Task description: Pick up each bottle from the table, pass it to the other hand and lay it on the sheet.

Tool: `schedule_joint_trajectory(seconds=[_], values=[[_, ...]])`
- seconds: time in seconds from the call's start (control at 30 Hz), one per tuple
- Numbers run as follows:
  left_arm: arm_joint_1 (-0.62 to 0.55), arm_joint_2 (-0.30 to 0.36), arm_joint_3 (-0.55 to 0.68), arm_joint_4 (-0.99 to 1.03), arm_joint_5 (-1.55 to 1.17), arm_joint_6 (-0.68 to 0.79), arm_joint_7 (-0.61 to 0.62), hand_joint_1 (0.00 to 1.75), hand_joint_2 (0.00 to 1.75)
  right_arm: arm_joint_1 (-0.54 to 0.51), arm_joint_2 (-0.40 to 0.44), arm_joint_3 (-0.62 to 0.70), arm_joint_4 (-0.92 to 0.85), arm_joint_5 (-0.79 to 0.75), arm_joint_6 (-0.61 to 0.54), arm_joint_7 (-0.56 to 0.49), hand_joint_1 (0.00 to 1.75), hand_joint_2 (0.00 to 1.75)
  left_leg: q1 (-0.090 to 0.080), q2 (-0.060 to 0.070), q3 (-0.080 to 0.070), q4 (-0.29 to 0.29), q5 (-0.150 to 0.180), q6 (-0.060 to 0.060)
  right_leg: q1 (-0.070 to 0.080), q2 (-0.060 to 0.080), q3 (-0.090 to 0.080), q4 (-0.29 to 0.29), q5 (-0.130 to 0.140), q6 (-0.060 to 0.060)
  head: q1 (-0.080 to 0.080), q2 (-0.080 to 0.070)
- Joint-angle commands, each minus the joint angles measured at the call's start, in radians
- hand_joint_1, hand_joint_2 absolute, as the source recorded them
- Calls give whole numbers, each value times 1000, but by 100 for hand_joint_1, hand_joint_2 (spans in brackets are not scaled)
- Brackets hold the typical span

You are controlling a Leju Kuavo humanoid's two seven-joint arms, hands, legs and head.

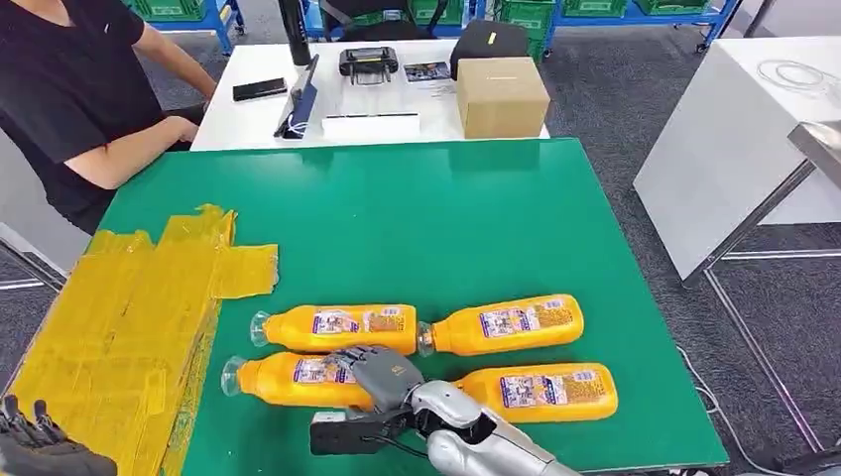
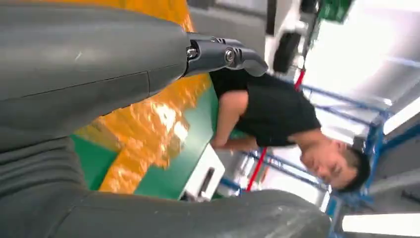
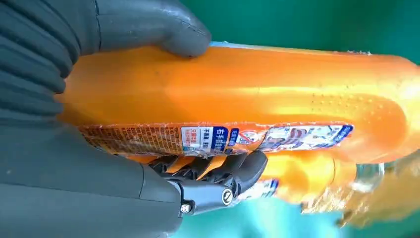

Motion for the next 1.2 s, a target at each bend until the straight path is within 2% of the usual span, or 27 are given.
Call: schedule_joint_trajectory(seconds=[0.03,0.1,0.13,0.43,0.6,0.63,0.67,0.77,0.87,1.07,1.2], values=[[20,1,38,34,28,-23,15,0,175,352,-21,-209,-386,-113,-186,-280,175,175,1,-6,-12,1,3,0,1,-6,-10,0,2,-1,1,0],[28,1,29,36,34,-23,15,0,175,402,-32,-205,-555,-113,-191,-240,175,175,1,-5,-7,2,0,0,1,-4,-4,1,-1,-1,1,0],[30,1,27,35,35,-19,14,0,175,410,-35,-206,-577,-116,-196,-239,175,175,0,-5,-7,1,0,0,0,-4,-4,1,-1,-1,0,0],[30,1,27,35,35,-19,14,0,175,410,-35,-206,-577,-116,-196,-239,175,175,0,-5,-7,1,0,0,0,-4,-4,1,-1,-1,0,0],[36,1,22,29,38,-16,13,0,175,409,-38,-212,-567,-126,-200,-238,175,175,1,-7,-13,2,0,0,1,-6,-8,1,-1,-1,1,0],[34,1,12,37,32,-40,36,0,175,412,-29,-217,-548,-143,-220,-282,175,175,0,-5,-21,2,0,0,1,-4,-6,2,-1,-1,0,0],[32,1,7,41,35,-68,51,0,175,416,-28,-219,-556,-147,-226,-288,175,175,1,-6,-27,1,2,0,2,-5,-12,-1,0,0,-1,0],[28,1,-3,56,26,-153,94,0,175,426,-28,-225,-573,-157,-241,-300,175,175,0,-5,-27,1,3,1,0,-4,-15,1,1,1,0,0],[26,1,-37,82,33,-302,162,0,175,444,-29,-239,-609,-180,-267,-321,175,175,1,-7,-30,1,4,0,2,-6,-18,-1,2,0,0,0],[25,1,-37,86,36,-314,166,0,175,444,-29,-240,-611,-182,-268,-322,175,175,0,-5,-29,0,3,1,0,-4,-16,0,1,0,0,0],[29,1,-52,111,102,-534,232,0,175,441,-32,-248,-600,-193,-264,-340,175,175,-1,-4,-30,0,3,1,0,-4,-17,0,1,1,0,0]])
